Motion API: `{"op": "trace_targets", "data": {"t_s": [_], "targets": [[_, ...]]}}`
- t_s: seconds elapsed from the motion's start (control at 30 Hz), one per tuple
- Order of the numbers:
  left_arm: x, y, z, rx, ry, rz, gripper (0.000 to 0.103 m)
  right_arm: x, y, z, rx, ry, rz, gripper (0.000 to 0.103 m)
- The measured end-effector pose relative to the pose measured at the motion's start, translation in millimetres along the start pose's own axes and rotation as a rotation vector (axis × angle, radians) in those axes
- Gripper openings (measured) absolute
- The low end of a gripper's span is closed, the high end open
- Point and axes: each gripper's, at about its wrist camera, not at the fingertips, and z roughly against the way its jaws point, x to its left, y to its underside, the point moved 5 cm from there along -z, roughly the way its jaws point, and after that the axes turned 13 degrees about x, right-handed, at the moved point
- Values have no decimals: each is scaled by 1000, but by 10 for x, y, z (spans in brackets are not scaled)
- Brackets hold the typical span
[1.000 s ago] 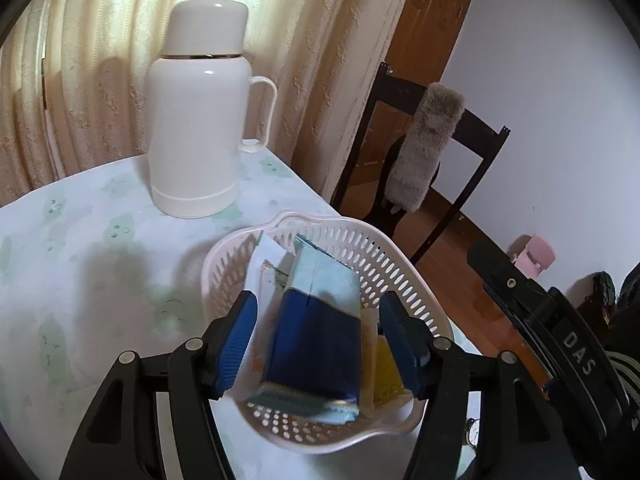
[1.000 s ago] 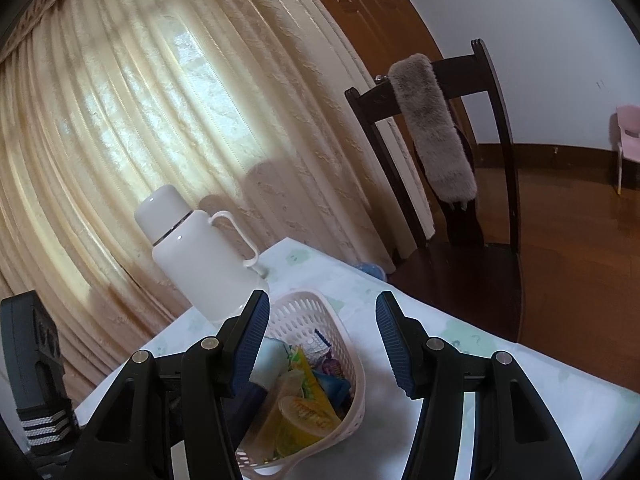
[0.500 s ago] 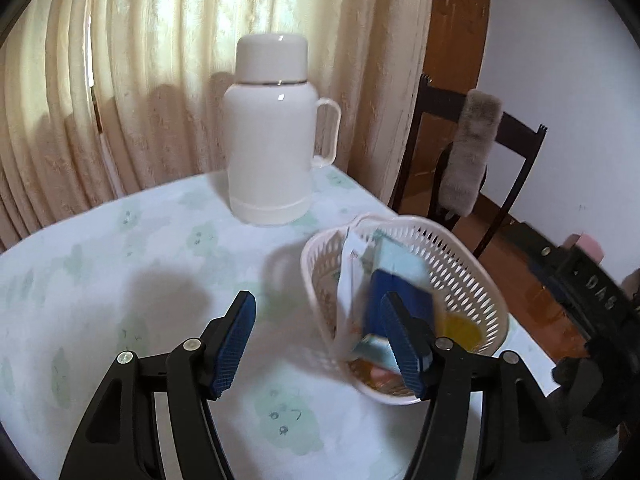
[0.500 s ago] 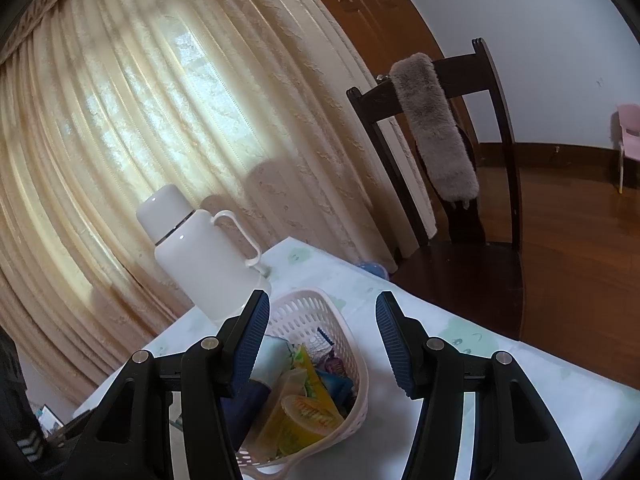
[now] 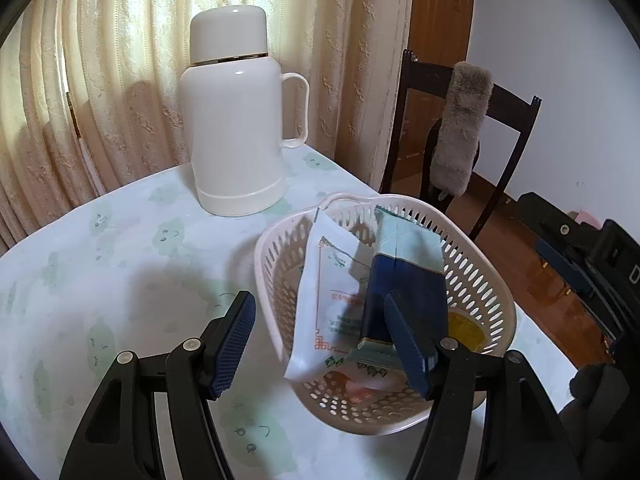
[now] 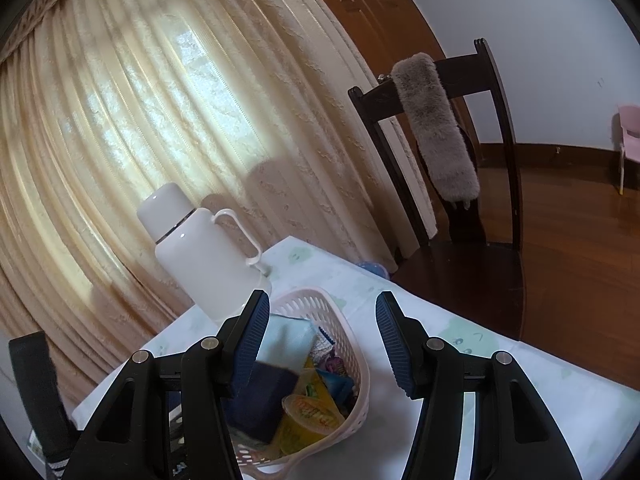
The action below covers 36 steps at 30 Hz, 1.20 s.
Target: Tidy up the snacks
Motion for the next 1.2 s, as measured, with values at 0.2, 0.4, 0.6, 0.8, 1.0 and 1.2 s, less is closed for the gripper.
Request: {"op": "trace_targets", "data": {"t_s": [0.2,0.4,0.6,0.8,1.0,1.2], "targets": [[-16,11,61,-15,-24,-6,64,3,2,5,5,1,4,57],[-20,44,245,-69,-87,-21,71,18,8,1,10,3,13,62],[-1,117,382,-94,-150,-36,81,27,18,-16,3,19,21,65],[73,199,538,-123,-198,-28,90,22,175,1,-27,74,71,68],[140,227,728,-167,-225,-17,103,82,429,206,-65,53,158,78],[142,259,800,-188,-308,-41,103,128,631,227,-38,59,236,84]]}}
